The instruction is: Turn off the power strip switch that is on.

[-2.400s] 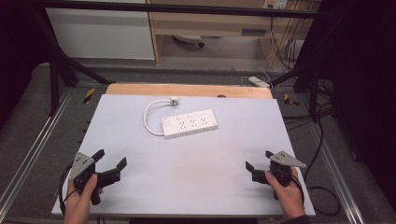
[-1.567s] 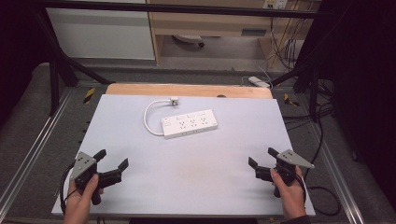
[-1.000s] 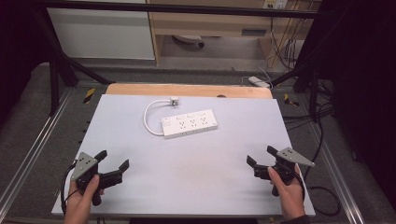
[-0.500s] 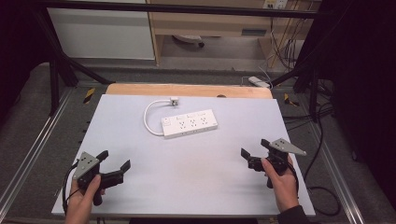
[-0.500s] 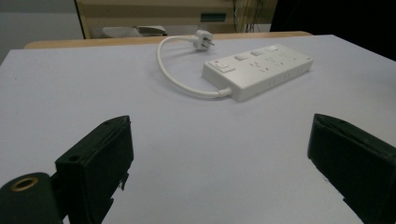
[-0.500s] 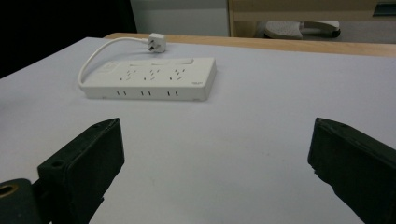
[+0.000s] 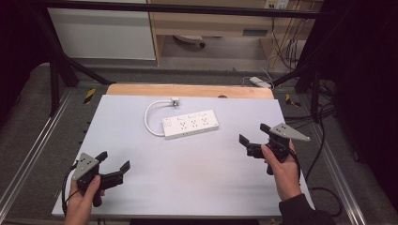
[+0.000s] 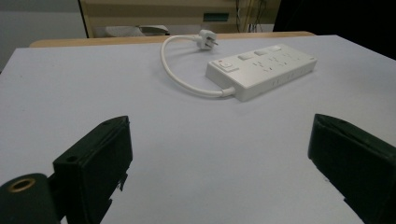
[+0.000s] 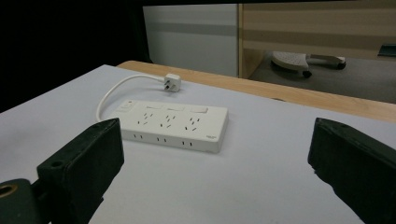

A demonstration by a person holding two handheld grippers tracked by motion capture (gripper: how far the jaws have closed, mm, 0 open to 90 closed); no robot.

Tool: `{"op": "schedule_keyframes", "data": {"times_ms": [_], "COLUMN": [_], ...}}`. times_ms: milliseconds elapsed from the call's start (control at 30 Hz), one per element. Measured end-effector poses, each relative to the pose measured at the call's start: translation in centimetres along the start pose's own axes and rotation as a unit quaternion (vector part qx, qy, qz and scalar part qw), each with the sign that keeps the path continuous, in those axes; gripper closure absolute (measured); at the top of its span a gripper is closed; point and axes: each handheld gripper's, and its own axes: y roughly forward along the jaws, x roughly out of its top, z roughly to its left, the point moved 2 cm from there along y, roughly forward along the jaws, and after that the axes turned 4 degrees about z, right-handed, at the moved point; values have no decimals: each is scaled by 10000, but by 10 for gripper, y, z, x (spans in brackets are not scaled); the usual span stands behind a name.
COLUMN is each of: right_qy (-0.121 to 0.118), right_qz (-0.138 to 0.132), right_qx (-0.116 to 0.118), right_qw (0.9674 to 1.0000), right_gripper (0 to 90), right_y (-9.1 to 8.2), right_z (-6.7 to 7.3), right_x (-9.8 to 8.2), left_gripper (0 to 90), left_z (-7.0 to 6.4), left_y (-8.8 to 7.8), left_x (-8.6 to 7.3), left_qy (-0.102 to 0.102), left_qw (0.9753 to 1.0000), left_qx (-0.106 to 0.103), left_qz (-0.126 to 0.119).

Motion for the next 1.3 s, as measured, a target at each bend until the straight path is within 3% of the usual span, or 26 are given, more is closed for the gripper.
{"op": "schedule_keyframes", "data": {"times_ms": [633,1067,1300], "right_qy": [-28,9,-89], "right_qz": [200,268,374], "right_qx": [14,-32,-113], "right_qw": [9998,9996,9992], "right_gripper": [33,44,37], "right_y": [32,60,72], "right_z": [-4,-4,-3], "right_x": [35,43,46], "left_gripper": [59,58,55], "left_z": [0,-1,-1], "left_y": [0,0,0], "left_x": [0,0,-1], "left_qy": [23,28,42], "left_qw": [10000,10000,10000], "left_qx": [20,-1,13], "left_qz": [1,11,46]}}
